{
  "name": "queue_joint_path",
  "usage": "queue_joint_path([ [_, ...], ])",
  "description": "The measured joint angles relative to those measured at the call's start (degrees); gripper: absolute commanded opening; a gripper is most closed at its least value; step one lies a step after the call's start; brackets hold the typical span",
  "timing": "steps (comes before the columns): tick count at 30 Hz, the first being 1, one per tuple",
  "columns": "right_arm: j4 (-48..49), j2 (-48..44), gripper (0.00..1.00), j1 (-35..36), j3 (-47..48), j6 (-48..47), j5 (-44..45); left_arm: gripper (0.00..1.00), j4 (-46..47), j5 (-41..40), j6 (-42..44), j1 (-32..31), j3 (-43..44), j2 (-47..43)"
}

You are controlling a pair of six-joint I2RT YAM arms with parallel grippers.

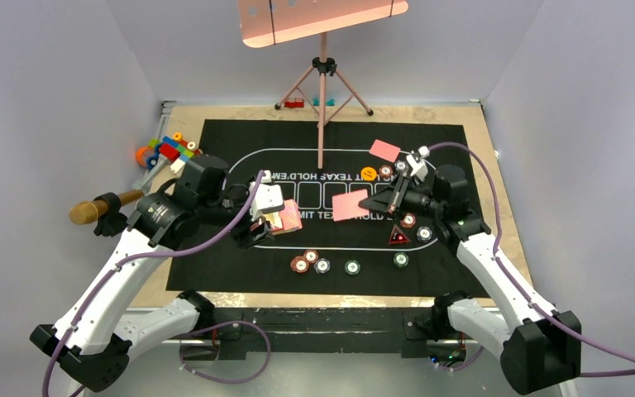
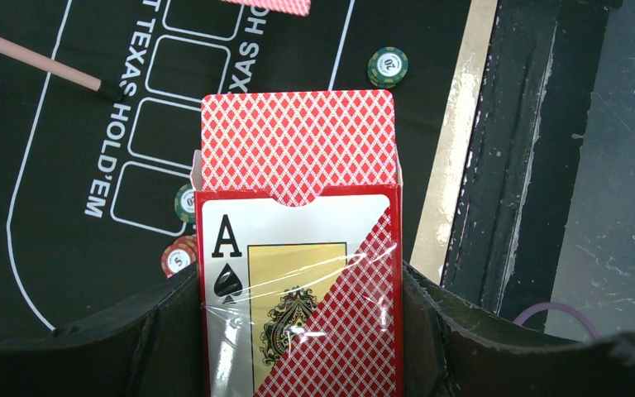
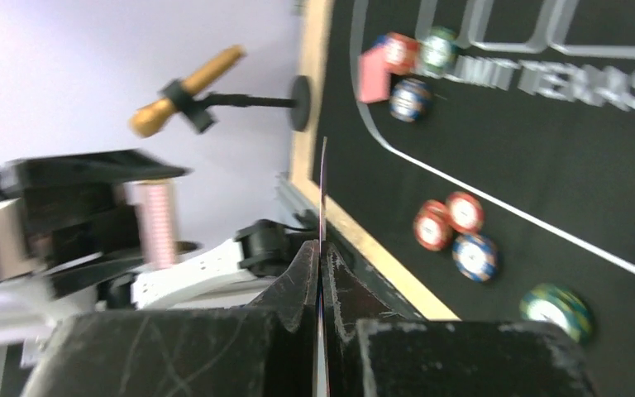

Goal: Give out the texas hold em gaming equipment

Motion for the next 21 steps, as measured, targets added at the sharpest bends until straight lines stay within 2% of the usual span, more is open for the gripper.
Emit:
queue_joint_path([
  [7, -12.9, 0.6, 0.00, -4.4, -9.1, -7.1, 5.9, 0.00, 0.0, 0.0, 0.0, 0.0, 0.0, -0.3],
  [18, -20.3, 0.7, 0.00, -7.3, -11.8, -14.1, 17.1, 0.00, 0.0, 0.2, 0.0, 0.0, 0.0, -0.5],
  [21, -22.0, 1.1, 0.15, -7.3, -11.8, -15.2, 19.5, 0.00, 0.0, 0.2, 0.0, 0.0, 0.0, -0.5],
])
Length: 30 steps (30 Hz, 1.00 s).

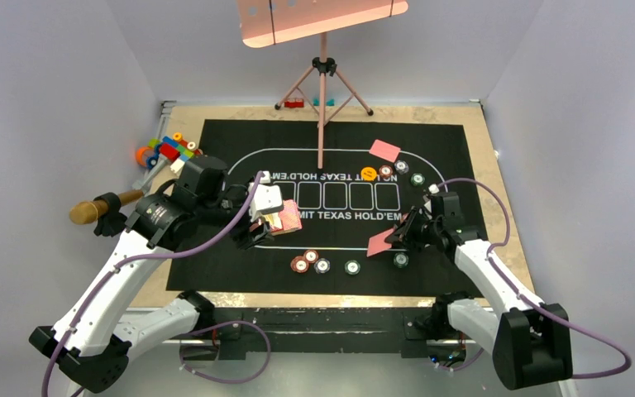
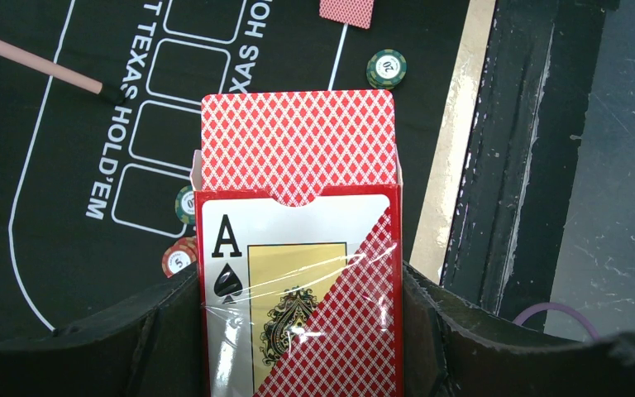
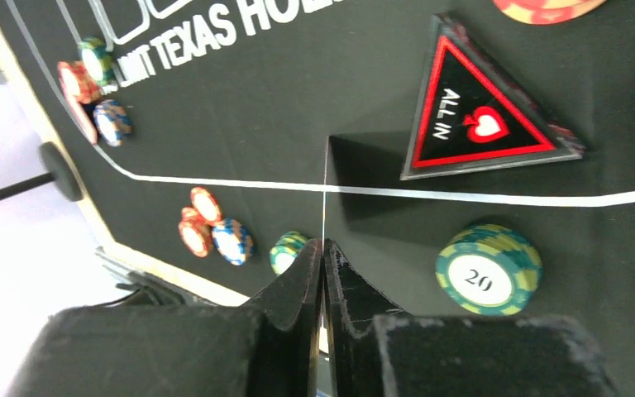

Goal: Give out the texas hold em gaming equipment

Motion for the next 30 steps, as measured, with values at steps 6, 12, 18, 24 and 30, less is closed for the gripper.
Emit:
queue_joint_path([
  [6, -2.3, 3.7, 0.45, 0.0, 0.2, -1.5, 3.0, 0.00, 0.0, 0.2, 0.0, 0.0, 0.0, 0.0],
  [12, -6.9, 1.4, 0.59, 0.0, 2.4, -2.1, 6.3, 0.00, -0.1, 0.2, 0.0, 0.0, 0.0, 0.0],
  [18, -12.7, -2.9, 0.67, 0.0, 9.4, -3.1, 10.8, 0.00, -0.1, 0.4, 0.0, 0.0, 0.0, 0.0],
  [24, -13.2, -7.8, 0.88, 0.1, 15.3, -3.1, 7.9, 0.00, -0.1, 0.5, 0.0, 0.0, 0.0, 0.0],
  [30, -7.8, -8.5, 0.92, 7.8, 20.6, 0.7, -1.5, 0.00, 0.1, 0.6, -0.1, 0.0, 0.0, 0.1],
])
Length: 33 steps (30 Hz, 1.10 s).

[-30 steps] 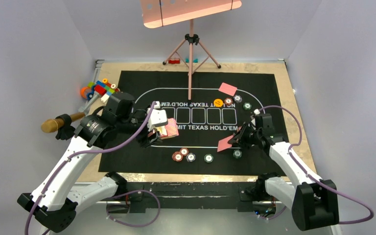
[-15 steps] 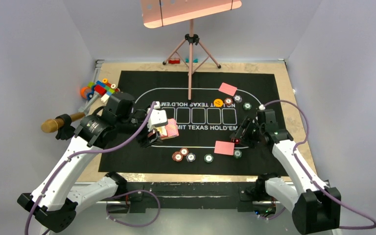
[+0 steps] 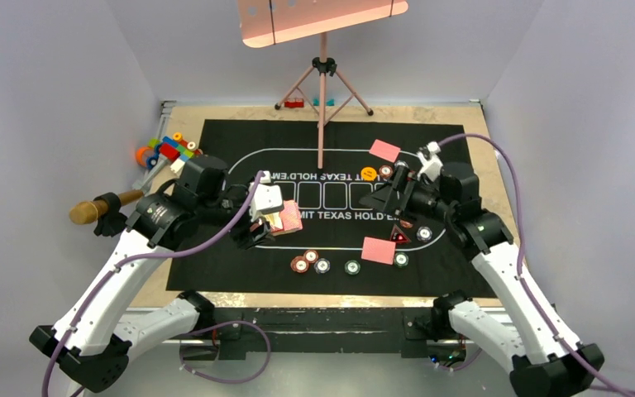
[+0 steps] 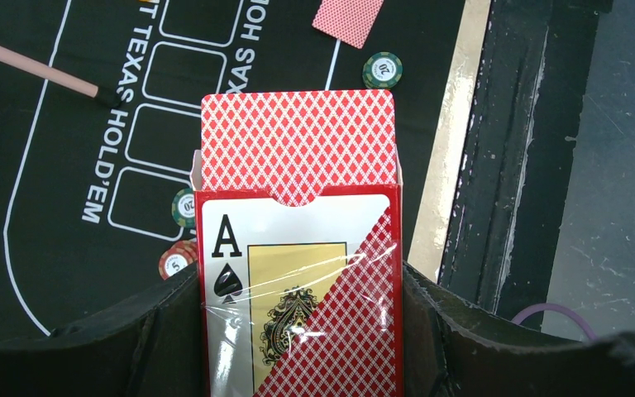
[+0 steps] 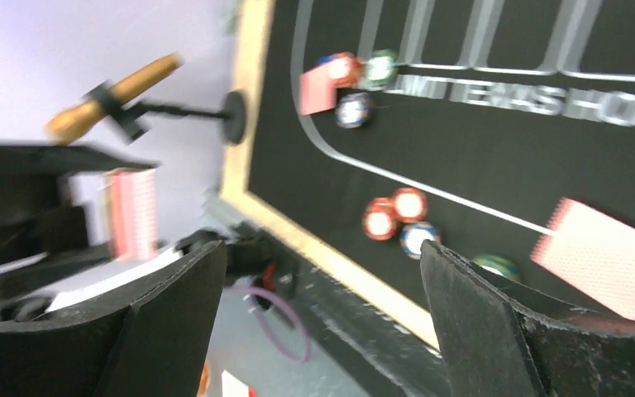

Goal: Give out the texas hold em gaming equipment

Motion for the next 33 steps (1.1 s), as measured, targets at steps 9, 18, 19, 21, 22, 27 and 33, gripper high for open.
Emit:
queue_joint_path([
  [9, 14.4, 11.5, 0.95, 17.7, 10.8, 6.2, -6.1, 0.00, 0.0, 0.0, -0.9, 0.0, 0.0, 0.7],
  [18, 21.5, 21.0, 0.97, 24.9, 11.7, 8.9, -6.2, 0.00, 0.2, 0.0, -1.4, 0.0, 1.0, 1.4],
  [19, 21.9, 21.9, 0.98, 25.5, 12.0, 9.2, -6.2, 0.00, 0.2, 0.0, -1.4, 0.0, 1.0, 1.4],
  [21, 22.7, 23.8, 0.98, 26.5, 12.8, 9.5, -6.2, 0.00, 0.2, 0.0, -1.4, 0.0, 1.1, 1.4],
  [22, 23.1, 24.6, 0.98, 27.0, 13.2, 9.6, -6.2, 0.00, 0.2, 0.0, -1.4, 0.0, 1.1, 1.4],
  [27, 26.6, 27.3, 0.98, 29.0, 14.1, 10.9, -6.9, 0.00, 0.2, 0.0, -1.4, 0.0, 1.1, 1.4],
  [33, 30.8, 30.1, 0.92, 30.2, 14.1, 12.9, -8.1, 0.00, 0.2, 0.0, -1.4, 0.0, 1.1, 1.4],
])
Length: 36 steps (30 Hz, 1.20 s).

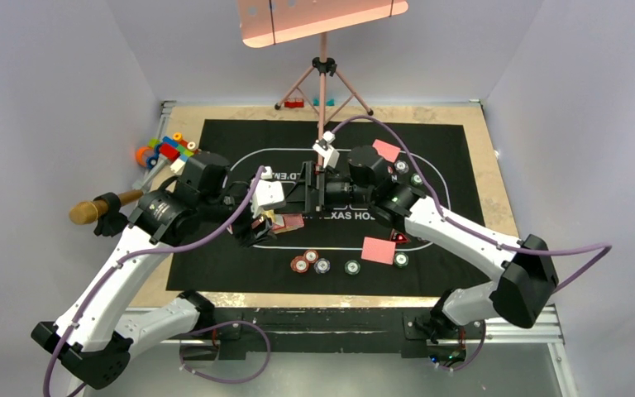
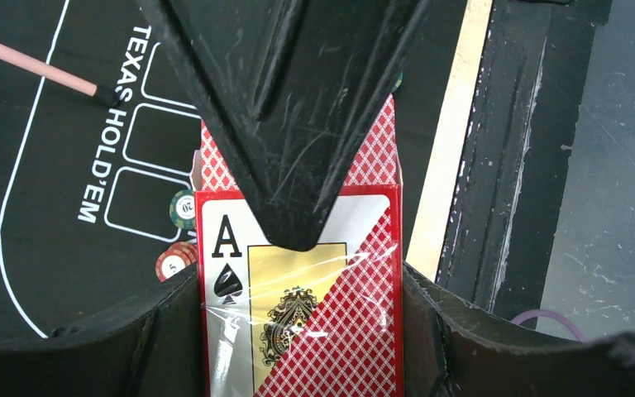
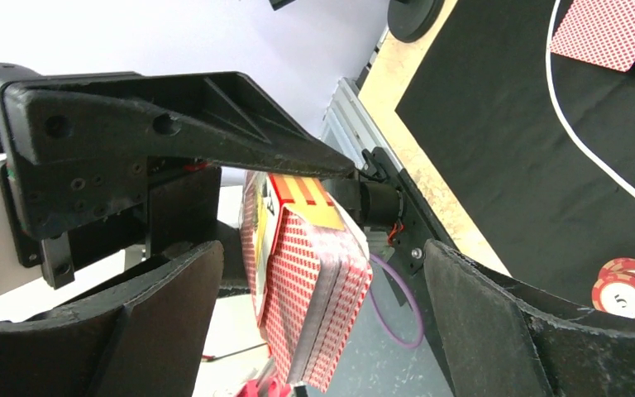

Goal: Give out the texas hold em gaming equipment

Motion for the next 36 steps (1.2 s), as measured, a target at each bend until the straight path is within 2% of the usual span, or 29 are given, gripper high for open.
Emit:
queue_joint_path([
  [10, 1.3, 1.0, 0.66, -0.3, -2.2, 2.2, -1.2, 0.00, -0.1, 0.0, 0.0, 0.0, 0.0, -0.1],
  [22, 6.0, -4.1, 0.54, -4.0, -8.6, 5.4, -3.0, 0.00, -0.5, 0.0, 0.0, 0.0, 0.0, -0.1],
  [26, 6.2, -4.5, 0.46, -4.2, -8.7, 5.5, -3.3, 0.00, -0.5, 0.0, 0.0, 0.0, 0.0, -0.1],
  [36, 6.0, -9.8, 0.14, -8.6, -10.7, 6.5, -4.3, 0.00, -0.3, 0.0, 0.0, 0.0, 0.0, -0.5],
])
